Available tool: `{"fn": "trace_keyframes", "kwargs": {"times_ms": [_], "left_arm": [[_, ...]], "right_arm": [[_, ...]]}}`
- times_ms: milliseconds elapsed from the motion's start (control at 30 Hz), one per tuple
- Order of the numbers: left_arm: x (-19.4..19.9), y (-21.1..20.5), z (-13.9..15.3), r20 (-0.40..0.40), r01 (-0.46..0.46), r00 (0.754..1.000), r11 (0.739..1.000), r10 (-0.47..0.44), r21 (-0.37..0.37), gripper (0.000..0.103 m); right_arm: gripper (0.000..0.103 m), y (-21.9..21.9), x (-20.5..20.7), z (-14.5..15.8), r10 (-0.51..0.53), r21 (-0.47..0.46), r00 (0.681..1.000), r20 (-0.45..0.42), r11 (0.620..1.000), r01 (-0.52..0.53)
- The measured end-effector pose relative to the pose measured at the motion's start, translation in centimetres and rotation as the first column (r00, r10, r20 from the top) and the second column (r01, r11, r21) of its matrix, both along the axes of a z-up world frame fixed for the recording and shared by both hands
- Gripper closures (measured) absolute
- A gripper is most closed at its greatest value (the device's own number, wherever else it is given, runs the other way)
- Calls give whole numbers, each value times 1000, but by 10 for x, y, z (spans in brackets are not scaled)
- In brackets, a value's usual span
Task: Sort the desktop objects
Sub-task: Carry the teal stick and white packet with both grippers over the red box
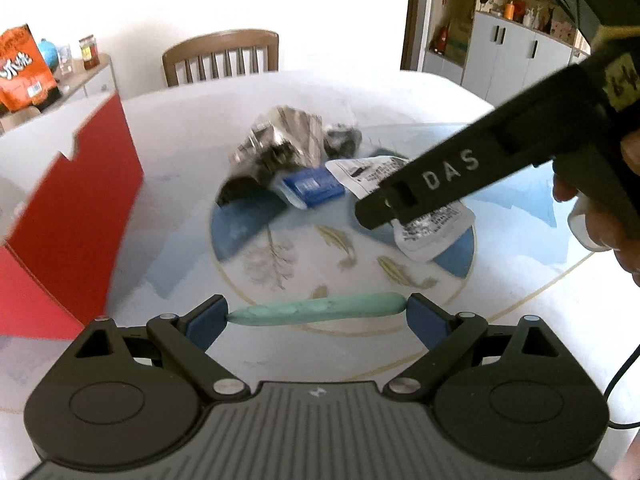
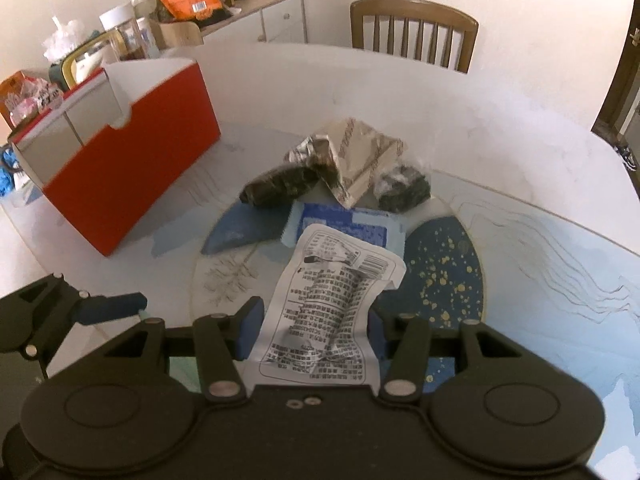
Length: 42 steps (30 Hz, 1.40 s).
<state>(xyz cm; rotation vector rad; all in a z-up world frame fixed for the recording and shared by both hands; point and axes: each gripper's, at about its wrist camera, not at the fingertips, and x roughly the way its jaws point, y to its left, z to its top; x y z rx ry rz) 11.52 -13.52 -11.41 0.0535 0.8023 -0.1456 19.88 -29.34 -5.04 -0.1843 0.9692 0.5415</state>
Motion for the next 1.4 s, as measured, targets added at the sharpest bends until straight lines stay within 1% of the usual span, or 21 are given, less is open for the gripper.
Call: {"fn": "trace_keyframes", "kwargs": {"times_ms": [133,267,533,800,933,1067,1167,1400], "left_arm": [[-5,12,17,38,26,999,1000,-27,15,7],[-12,30,37,70,31,997,999,-33,24,7],[-21,74,73,128,19,991,999,-24,43,7],[-33,126,102,175,-22,985,998,11,61,7],[-38,151,111,182,-45,983,997,33,62,7],[-39,178,117,177,-68,982,997,59,44,7],[-35,199,119,167,-83,983,996,78,21,7],[-18,242,123,154,-128,981,991,122,27,7]], "right_arm": [[50,6,-7,15,-2,19,1000,17,1000,2],[50,17,-14,30,-4,39,999,35,999,3],[50,44,-27,60,-15,82,996,84,997,8],[50,81,-38,84,-6,120,991,136,993,-11],[50,101,-42,92,9,130,988,157,991,-30],[50,119,-44,98,24,137,985,173,989,-48],[50,132,-45,102,37,138,982,187,988,-63],[50,164,-43,105,72,125,977,202,987,-99]]}}
